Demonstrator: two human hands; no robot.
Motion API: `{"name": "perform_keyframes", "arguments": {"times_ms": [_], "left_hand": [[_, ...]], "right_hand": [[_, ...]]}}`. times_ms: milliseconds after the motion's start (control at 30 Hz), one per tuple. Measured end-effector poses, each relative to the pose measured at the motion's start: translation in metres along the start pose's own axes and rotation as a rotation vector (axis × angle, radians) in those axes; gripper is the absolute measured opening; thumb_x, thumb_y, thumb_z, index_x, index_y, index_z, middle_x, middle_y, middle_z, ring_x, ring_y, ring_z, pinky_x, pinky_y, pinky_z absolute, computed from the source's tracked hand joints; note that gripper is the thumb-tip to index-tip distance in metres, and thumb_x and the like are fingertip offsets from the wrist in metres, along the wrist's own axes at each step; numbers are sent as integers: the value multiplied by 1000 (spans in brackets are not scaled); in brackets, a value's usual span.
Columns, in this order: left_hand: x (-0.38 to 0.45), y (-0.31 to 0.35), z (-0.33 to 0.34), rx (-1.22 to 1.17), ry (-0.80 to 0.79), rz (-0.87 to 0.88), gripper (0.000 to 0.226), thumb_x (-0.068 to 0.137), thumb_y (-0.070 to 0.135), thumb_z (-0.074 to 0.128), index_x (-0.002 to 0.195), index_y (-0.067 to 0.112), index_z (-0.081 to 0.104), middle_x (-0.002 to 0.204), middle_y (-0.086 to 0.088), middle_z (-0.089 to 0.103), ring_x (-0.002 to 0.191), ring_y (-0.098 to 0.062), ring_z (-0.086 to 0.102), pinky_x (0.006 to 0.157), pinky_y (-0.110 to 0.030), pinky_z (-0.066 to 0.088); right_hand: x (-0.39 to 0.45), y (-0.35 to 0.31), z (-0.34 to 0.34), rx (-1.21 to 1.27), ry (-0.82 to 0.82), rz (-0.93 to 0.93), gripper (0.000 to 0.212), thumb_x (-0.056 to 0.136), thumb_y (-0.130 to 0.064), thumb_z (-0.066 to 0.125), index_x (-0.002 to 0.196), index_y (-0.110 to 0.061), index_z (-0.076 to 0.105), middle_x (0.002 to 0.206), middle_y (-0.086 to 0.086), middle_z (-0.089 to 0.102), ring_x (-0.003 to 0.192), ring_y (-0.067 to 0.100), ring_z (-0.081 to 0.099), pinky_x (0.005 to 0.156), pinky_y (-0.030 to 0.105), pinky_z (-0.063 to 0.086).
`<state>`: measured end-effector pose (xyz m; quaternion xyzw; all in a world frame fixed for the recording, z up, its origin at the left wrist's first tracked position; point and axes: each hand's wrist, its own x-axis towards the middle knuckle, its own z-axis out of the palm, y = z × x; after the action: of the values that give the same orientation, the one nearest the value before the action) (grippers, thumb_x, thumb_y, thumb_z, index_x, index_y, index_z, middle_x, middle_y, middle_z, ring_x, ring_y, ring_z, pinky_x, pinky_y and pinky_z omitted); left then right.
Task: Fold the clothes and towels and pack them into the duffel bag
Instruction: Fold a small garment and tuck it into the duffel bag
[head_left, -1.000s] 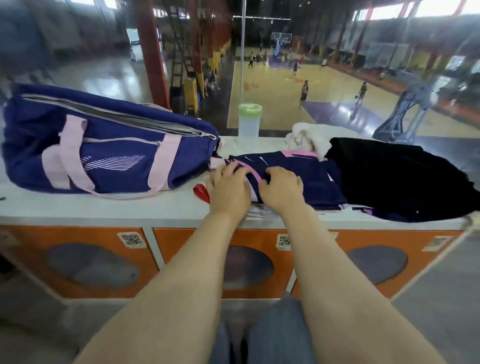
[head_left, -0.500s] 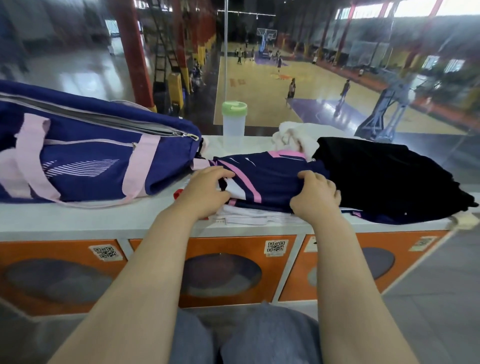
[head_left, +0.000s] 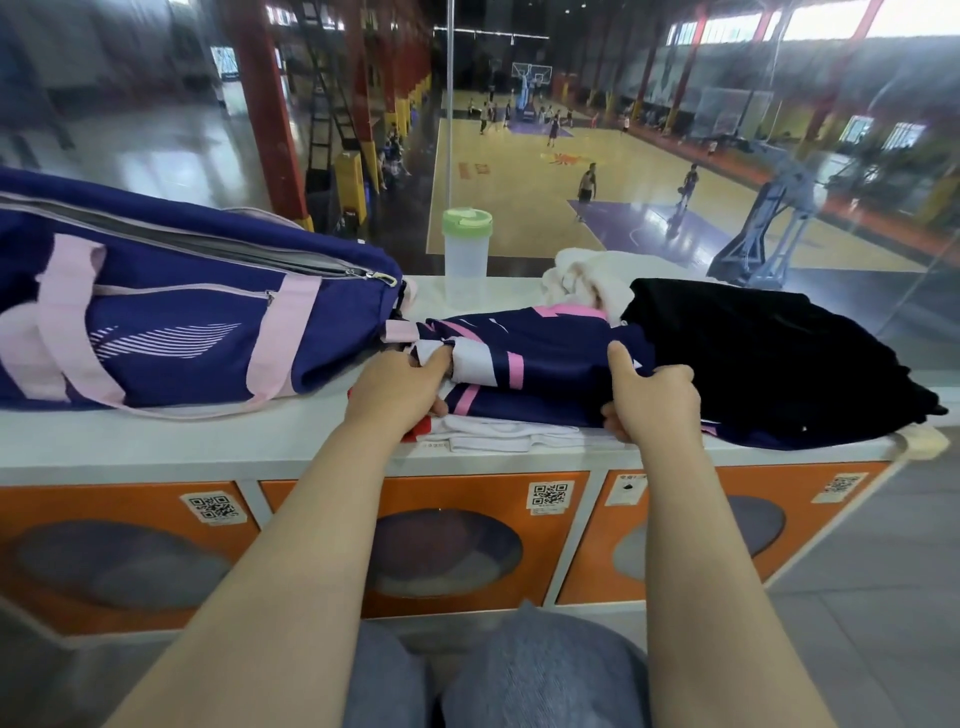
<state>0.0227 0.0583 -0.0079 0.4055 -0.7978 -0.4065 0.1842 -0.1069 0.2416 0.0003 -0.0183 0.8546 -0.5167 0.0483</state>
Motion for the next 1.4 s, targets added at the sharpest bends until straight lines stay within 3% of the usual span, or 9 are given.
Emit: {"name": "perform_keyframes", "arguments": {"times_ms": [100,267,367,500,733,900,1100,1233,1400], "left_hand": [[-2,11,3,-455,-122,-156,36,96,44,49,108,11,59,83,-6,76,63,-13,69,57,-26,55],[0,22,7,-1214,-291,-370,44,92,39,54,122,7,57,117,-20,65,106,-30,65,98,-42,51],[1,26,11,-1357,-242,-446,47,88,49,58,113,9,60,112,-17,66,105,-31,63,98,-48,49],[5,24,19,-1560,-190,-440,51,85,43,66,123,9,57,114,-16,67,103,-31,66,90,-47,54],[5,30,26,-1631,-147,-360,32,91,9,54,123,9,61,118,-15,67,108,-31,64,98,-47,49],[9,25,28,-1644,-193,-298,46,84,-6,41,125,5,58,122,-18,66,114,-32,62,103,-45,46],[13,6,26,-1755,-284,-311,29,92,15,39,105,6,65,118,-15,67,110,-30,62,101,-43,44],[15,11,26,-1801,-260,-312,48,81,52,59,115,18,66,121,-6,68,110,-25,62,90,-42,46],[18,23,19,-1540,-316,-316,23,93,30,56,106,14,67,105,-7,71,96,-21,66,93,-38,48]], "right_hand": [[-3,1,4,330,-20,88,47,87,-48,64,111,-17,38,89,6,66,67,23,72,65,36,61],[-4,-3,12,711,35,169,49,84,-10,71,117,-16,35,107,3,46,80,12,57,78,36,59],[-4,-8,15,1075,30,320,60,80,-1,74,129,-13,42,113,7,57,91,20,65,77,35,60],[-4,-17,20,1286,-76,375,34,81,-9,75,113,-12,64,108,7,72,87,17,71,74,26,59],[17,-50,36,1005,-45,328,31,98,-10,44,123,-14,62,69,-3,47,59,13,42,54,22,35],[18,-85,56,795,-87,-124,26,93,-1,39,85,-20,55,69,-6,55,66,17,45,62,28,38],[-25,-72,111,-361,-345,-959,41,95,-22,45,136,-21,50,137,5,56,125,27,51,108,44,36],[-29,-60,127,-583,-632,-803,64,95,-63,25,149,-30,33,159,-1,26,148,24,15,121,48,2],[-25,-72,105,105,-778,-443,46,95,-58,33,120,-28,57,129,-6,58,126,12,49,117,43,23]]}}
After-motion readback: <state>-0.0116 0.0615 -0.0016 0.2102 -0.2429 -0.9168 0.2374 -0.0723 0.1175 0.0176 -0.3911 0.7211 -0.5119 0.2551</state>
